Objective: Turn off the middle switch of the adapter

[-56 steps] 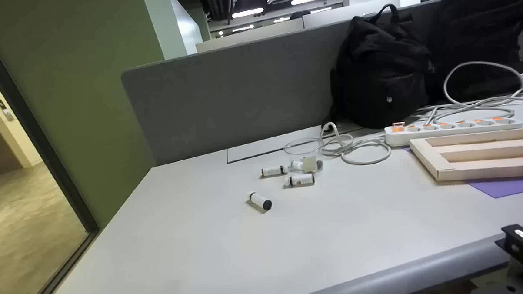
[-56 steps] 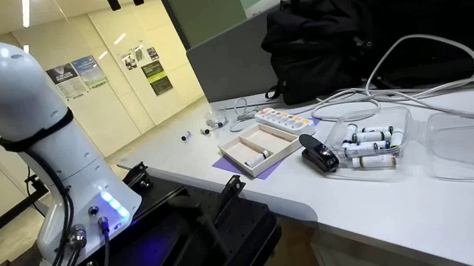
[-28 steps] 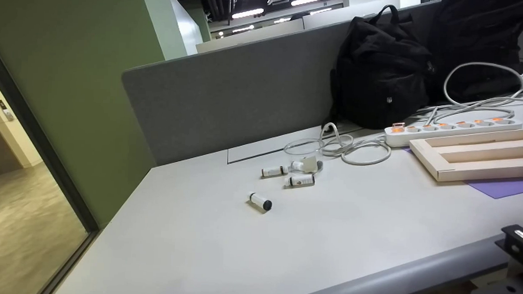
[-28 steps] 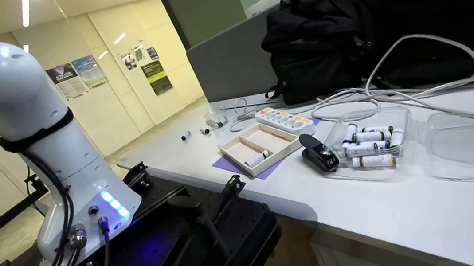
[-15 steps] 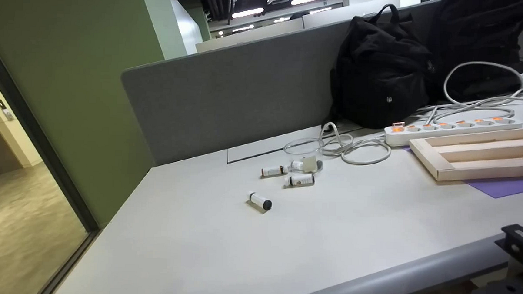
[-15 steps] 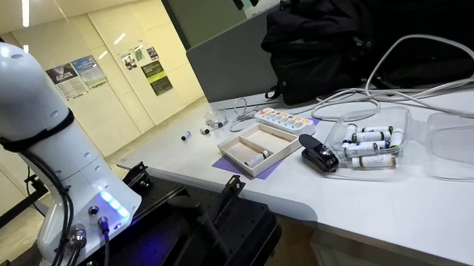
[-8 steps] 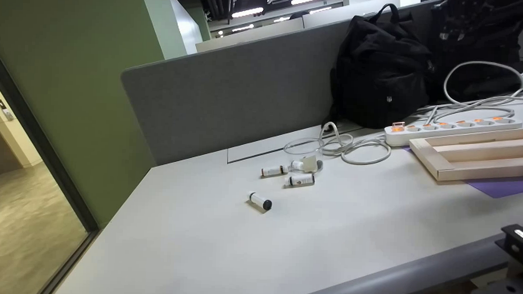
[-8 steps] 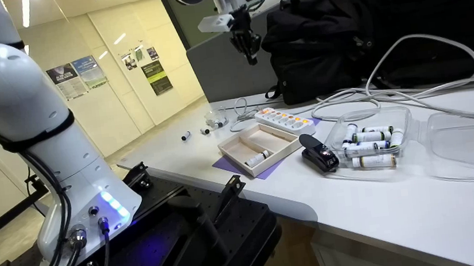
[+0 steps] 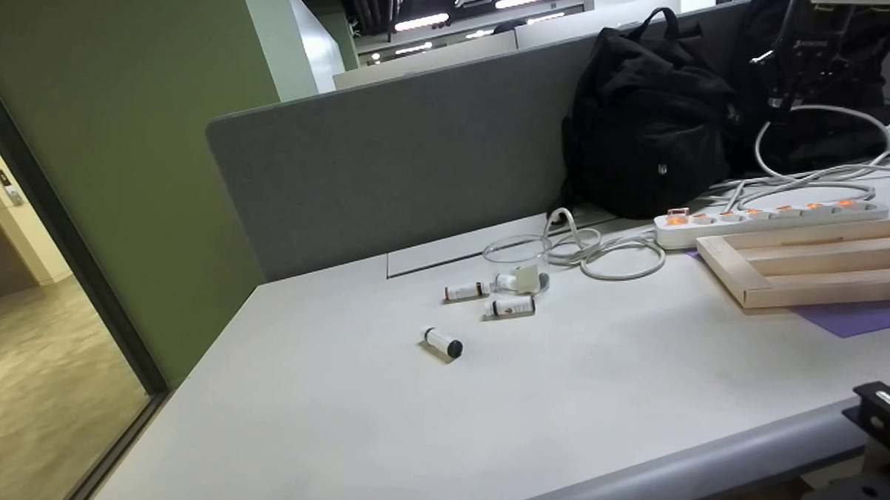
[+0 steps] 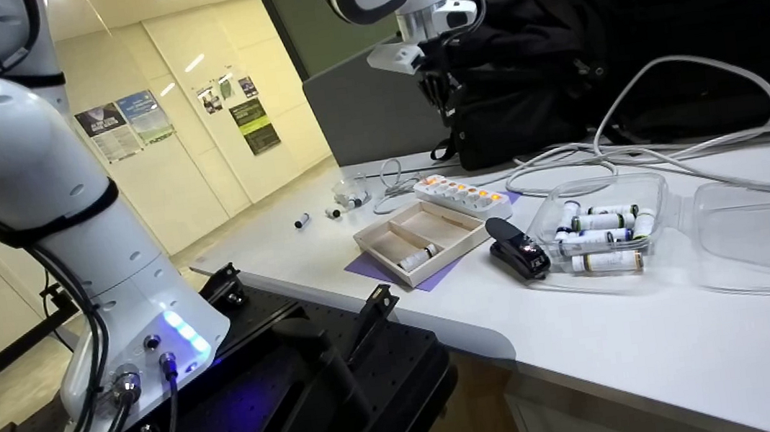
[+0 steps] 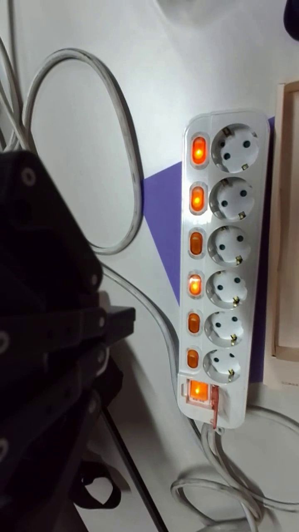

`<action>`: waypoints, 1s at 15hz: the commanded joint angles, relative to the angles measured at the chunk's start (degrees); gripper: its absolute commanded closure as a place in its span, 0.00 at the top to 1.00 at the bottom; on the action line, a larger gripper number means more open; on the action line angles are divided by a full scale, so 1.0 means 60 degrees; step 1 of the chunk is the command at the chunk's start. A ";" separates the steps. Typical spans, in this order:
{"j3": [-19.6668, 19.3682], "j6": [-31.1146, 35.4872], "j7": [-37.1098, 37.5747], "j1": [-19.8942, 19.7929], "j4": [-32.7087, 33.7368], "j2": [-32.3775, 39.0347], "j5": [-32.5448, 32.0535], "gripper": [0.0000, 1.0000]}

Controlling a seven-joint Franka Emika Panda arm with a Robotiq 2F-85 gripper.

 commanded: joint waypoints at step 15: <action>0.0980 0.1085 0.1664 -0.0296 0.1475 0.2727 -0.0686 0.00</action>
